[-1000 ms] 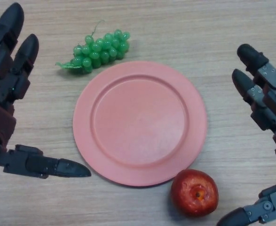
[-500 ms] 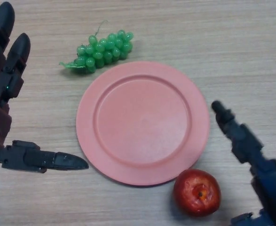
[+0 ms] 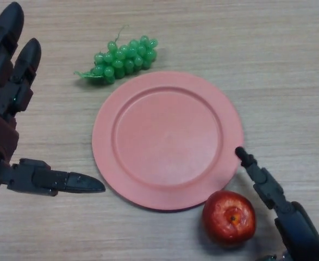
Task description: Pick up the red apple and place it on the plate
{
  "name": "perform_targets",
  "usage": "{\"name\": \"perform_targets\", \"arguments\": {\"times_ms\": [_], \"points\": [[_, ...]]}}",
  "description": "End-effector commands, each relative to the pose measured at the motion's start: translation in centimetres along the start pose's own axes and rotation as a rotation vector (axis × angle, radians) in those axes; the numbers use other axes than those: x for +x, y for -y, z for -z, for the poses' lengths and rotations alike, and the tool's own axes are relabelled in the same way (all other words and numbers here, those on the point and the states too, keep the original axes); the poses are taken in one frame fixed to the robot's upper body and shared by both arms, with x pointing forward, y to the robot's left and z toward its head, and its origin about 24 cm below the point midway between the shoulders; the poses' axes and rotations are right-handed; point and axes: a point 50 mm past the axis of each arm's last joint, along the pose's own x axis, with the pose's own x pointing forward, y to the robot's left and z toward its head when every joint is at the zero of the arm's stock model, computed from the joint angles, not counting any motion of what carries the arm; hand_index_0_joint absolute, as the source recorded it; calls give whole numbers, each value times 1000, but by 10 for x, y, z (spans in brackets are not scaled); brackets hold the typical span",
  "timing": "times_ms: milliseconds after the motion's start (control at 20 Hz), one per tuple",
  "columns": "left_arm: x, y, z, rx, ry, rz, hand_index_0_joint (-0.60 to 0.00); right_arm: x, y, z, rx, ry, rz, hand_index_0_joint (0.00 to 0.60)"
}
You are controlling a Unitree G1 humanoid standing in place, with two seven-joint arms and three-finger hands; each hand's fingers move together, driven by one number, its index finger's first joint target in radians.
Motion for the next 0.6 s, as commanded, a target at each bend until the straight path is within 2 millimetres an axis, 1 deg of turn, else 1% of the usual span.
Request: {"name": "perform_targets", "arguments": {"times_ms": [50, 100, 150, 300, 450, 550, 600], "points": [[-1, -7, -28, 89, 191, -35, 0, 3, 12, -18, 33, 134, 91, 349], [-1, -9, -28, 86, 191, -37, 0, 4, 12, -18, 42, 129, 96, 449], [0, -13, -29, 79, 192, -43, 0, 3, 13, -17, 70, 123, 105, 599], [2, -16, -30, 73, 201, -60, 0, 5, 12, -18, 130, 112, 80, 600], [2, -18, -28, 60, 199, -63, 0, 5, 6, -21, 139, 94, 48, 600], [2, -20, -28, 63, 199, -68, 0, 6, 10, -39, 131, 106, 31, 600], [2, -19, -28, 82, 206, -64, 0, 8, 14, -52, 95, 134, 21, 600]]}}
